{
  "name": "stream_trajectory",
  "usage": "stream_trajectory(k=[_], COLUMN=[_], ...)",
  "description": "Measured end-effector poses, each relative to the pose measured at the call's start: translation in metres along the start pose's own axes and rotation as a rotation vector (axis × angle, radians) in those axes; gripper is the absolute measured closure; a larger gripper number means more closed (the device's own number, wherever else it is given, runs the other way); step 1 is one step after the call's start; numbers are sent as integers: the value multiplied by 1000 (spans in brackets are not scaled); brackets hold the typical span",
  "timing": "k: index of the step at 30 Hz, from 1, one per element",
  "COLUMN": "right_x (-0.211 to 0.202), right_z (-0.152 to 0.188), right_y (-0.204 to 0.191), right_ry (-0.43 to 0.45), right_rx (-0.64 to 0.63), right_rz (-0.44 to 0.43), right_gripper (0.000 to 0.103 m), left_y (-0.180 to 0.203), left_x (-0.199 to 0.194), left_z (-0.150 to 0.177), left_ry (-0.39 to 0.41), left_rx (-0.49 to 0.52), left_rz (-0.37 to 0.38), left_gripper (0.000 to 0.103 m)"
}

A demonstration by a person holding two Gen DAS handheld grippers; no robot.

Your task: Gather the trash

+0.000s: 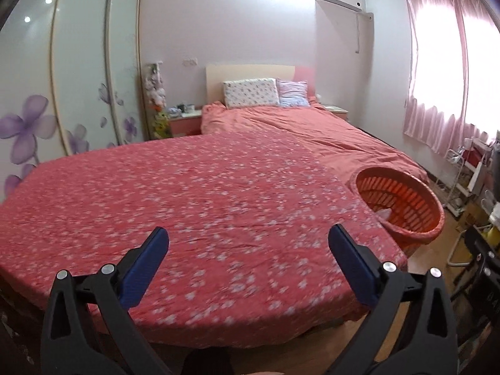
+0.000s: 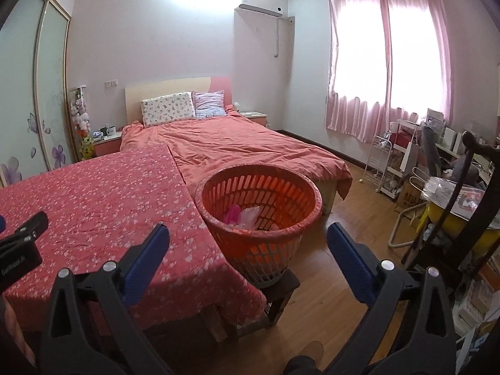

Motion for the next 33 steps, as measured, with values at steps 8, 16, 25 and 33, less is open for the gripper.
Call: stream_trajectory(k=[8, 16, 25, 33], right_x=[-14, -17, -19, -20], right_z=[11, 23, 25, 23], right_y=[0, -1, -5, -4], right_ry=[-1, -17, -14, -14], right_rx=[-2, -18, -29, -25], right_rz=[59, 79, 81, 85], right_gripper=[5, 5, 5, 5], left_y=[-12, -16, -15, -13], left_x=[-13, -20, -22, -25], left_z=[26, 36, 38, 37], left_ry=[-42, -58, -63, -61], left_rx=[-33, -47, -55, -58], left_rz=[-30, -58, -56, -50], left_gripper=[2, 2, 2, 2])
Point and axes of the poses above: each gripper's, at about its wrist camera, not at the fingertips, and x roughly the way its jaws point, y to its right, z to its underside, the point moved 1 cm from there along x, roughly the way its jaws point, and after that the axes turned 13 degrees about x, right-handed, at the moved point
